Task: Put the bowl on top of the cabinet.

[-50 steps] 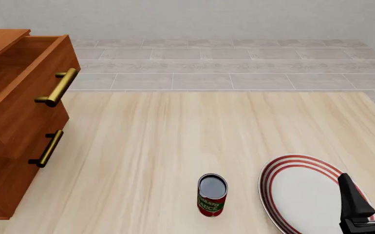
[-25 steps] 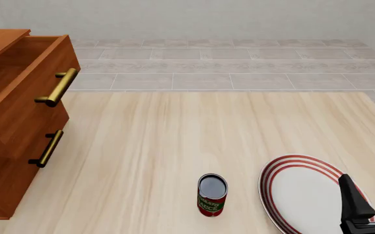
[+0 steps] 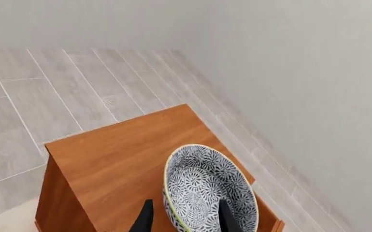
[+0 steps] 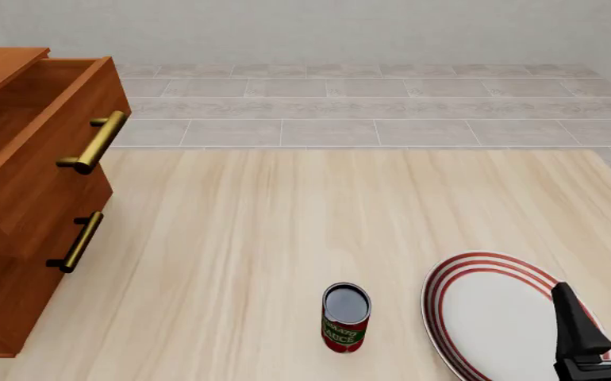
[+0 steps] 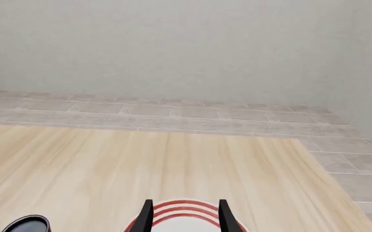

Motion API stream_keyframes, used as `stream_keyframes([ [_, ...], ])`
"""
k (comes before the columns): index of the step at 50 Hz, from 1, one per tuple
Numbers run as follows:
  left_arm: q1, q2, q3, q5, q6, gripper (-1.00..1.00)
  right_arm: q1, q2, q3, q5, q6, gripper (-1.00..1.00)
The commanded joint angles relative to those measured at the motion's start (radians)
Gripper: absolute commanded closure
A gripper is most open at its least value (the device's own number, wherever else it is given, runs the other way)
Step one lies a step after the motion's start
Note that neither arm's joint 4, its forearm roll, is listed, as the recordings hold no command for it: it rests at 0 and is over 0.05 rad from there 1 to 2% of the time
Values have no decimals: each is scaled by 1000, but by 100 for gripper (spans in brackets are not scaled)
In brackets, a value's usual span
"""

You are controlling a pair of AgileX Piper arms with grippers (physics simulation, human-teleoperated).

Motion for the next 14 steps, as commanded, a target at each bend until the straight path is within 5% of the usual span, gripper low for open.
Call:
stream_keyframes([
  [1, 22, -23, -22, 8, 5, -100, 1, 5, 0, -5, -1, -100],
  [14, 37, -48, -49, 7, 21, -100, 2, 3, 0, -3, -2, -100],
])
